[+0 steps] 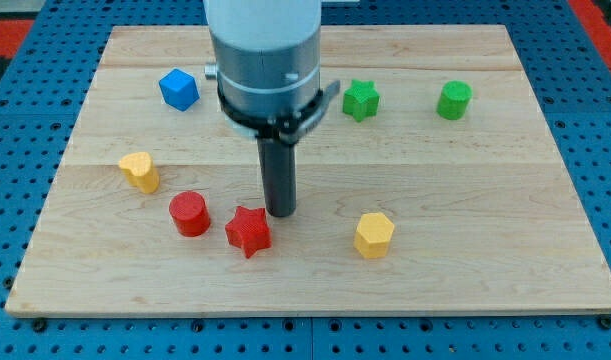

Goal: Push the yellow heart below the green circle

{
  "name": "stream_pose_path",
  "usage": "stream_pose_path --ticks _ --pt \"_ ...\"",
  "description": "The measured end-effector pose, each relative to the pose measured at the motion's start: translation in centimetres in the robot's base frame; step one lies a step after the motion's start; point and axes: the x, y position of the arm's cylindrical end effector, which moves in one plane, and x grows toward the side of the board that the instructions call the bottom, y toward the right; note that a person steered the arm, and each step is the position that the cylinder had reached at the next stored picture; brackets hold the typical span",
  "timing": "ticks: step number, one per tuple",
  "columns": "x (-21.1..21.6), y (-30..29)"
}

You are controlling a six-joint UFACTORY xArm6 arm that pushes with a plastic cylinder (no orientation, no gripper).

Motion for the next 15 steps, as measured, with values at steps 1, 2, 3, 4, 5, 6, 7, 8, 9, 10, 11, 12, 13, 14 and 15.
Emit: stream_pose_path --ticks 1,2,3,4,5,6,7,8,9,10,11,12,13,14,15 --pt "0.4 -6.2" --pt "0.3 -11.0" --pt "2.0 -12.4" --pt "-0.6 -12.1" --pt "-2.1 -15.4" --pt "-0.1 -23.6" --pt "-2.6 -26.7" --pt "-3.6 -20.4" --pt "-4.8 -17.3" --pt "-4.7 -11.5" --pt "-4.8 -3.0" --pt "-5.3 -1.2" --pt "-6.5 -2.2" --pt "-7.0 5.2" --pt "-4.9 11.3"
